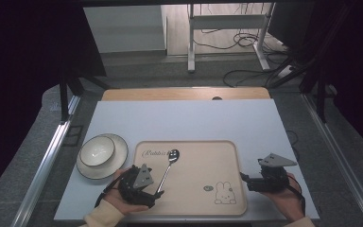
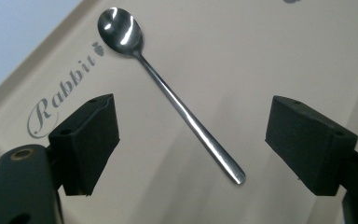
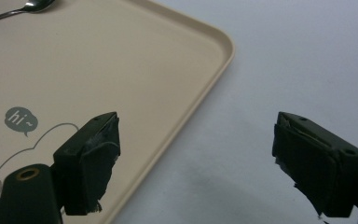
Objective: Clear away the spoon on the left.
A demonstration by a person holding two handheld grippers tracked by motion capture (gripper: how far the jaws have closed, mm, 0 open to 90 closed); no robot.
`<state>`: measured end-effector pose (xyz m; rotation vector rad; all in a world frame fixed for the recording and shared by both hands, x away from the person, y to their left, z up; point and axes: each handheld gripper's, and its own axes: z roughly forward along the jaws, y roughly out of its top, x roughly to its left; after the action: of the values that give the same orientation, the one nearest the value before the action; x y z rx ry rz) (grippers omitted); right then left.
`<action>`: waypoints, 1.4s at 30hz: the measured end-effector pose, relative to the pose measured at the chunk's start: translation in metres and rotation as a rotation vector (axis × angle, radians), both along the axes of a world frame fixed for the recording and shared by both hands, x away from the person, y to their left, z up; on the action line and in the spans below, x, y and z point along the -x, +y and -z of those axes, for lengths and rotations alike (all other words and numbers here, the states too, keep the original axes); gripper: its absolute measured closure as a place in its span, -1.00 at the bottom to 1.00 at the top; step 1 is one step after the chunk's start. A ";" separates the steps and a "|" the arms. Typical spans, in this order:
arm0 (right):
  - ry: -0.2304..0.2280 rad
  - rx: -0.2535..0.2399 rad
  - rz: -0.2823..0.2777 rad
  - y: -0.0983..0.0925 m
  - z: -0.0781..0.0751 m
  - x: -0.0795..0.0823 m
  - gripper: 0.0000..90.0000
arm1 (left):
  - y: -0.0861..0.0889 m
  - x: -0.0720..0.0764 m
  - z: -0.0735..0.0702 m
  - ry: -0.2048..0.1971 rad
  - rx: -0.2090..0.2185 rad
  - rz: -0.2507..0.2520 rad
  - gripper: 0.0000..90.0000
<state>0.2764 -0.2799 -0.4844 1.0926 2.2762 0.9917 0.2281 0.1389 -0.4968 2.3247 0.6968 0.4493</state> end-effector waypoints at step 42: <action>0.001 -0.037 0.018 -0.006 -0.001 0.001 -0.66 | 0.050 0.006 -0.020 -0.059 0.137 -0.263 -0.62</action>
<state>0.2757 -0.2854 -0.4832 1.1270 2.2530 1.0298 0.2216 0.1888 -0.4764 2.0918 0.9792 0.5662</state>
